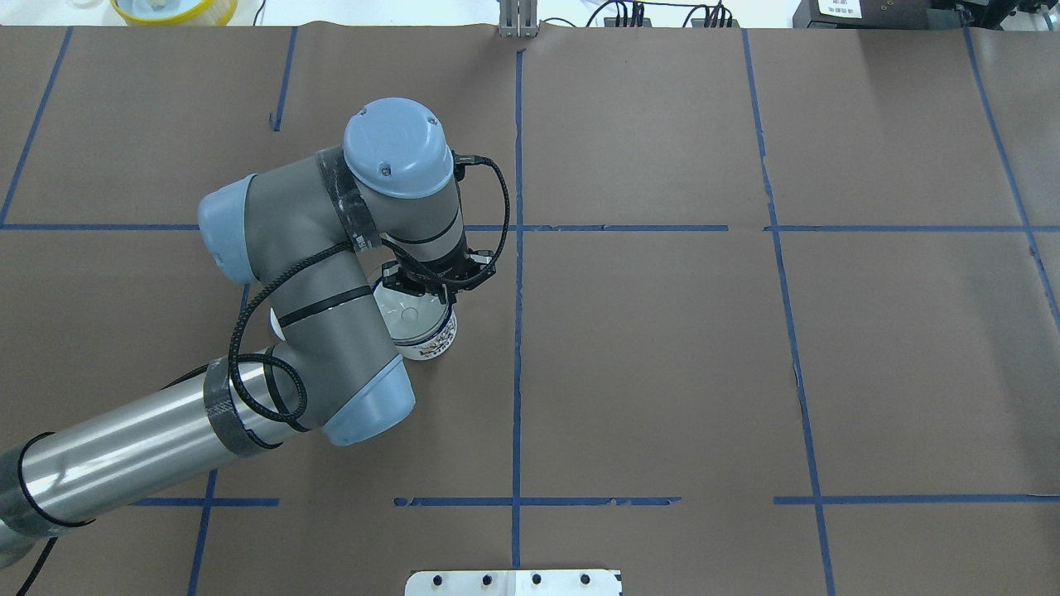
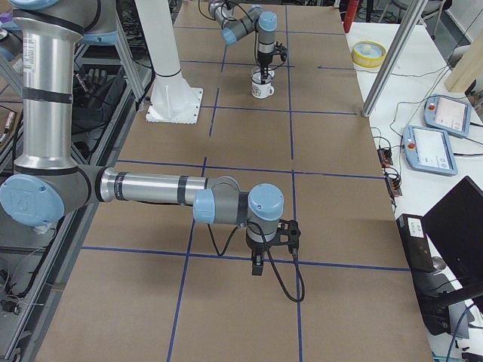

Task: Remove funnel from cup
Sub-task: 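Move the left gripper over the clear funnel in the white mug, then close the left gripper on the funnel and lift it out, then carry the funnel with the left gripper away from the mug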

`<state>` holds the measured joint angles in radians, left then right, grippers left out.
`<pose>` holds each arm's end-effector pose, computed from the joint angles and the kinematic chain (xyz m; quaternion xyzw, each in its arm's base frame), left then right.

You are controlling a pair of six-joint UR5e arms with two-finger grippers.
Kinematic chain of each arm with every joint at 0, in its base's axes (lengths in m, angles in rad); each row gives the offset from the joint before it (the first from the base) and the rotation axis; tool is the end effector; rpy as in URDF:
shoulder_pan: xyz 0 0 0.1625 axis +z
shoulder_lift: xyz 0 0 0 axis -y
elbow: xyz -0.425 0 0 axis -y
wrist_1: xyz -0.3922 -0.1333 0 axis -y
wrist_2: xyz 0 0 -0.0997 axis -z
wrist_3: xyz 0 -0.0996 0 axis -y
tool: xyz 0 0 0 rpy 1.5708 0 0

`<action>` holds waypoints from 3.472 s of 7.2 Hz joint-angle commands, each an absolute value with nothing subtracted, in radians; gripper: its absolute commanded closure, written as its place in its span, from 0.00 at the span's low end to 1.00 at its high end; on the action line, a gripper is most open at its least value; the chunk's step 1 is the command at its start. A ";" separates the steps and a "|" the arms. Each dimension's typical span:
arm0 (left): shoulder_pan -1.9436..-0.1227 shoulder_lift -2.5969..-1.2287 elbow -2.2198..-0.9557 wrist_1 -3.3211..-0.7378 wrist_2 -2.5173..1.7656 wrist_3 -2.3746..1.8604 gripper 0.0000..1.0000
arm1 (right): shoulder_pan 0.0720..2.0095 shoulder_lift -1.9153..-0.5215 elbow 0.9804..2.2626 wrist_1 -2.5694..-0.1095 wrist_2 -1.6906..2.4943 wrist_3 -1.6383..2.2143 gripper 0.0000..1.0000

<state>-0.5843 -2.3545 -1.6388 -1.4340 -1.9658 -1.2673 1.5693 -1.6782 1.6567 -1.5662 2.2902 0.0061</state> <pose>0.5264 -0.4620 0.1725 -0.0187 0.3888 -0.0606 0.9191 0.0670 -0.4451 0.6701 -0.0092 -0.3520 0.0051 0.9360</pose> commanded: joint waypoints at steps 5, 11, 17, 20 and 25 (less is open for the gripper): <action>-0.600 -2.342 -1.832 -1.266 -1.962 -1.264 1.00 | 1.569 -1.678 1.657 -1.566 2.290 0.006 0.00; -0.869 -2.265 -1.851 -1.488 -1.962 -1.459 1.00 | 1.569 -1.678 1.657 -1.566 2.290 0.006 0.00; -0.789 -2.198 -1.395 -2.268 -1.440 -1.983 1.00 | 1.569 -1.678 1.657 -1.566 2.290 0.006 0.00; -0.660 -2.177 -1.322 -2.364 -1.118 -2.144 1.00 | 1.569 -1.678 1.657 -1.566 2.290 0.006 0.00; -0.647 -2.174 -1.279 -2.401 -1.094 -2.152 0.97 | 1.569 -1.678 1.657 -1.566 2.290 0.006 0.00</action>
<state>-0.6489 -2.1735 -1.2826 -2.3980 -1.0941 -2.1518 1.5693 -1.6782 1.6567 -1.5662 2.2902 0.0062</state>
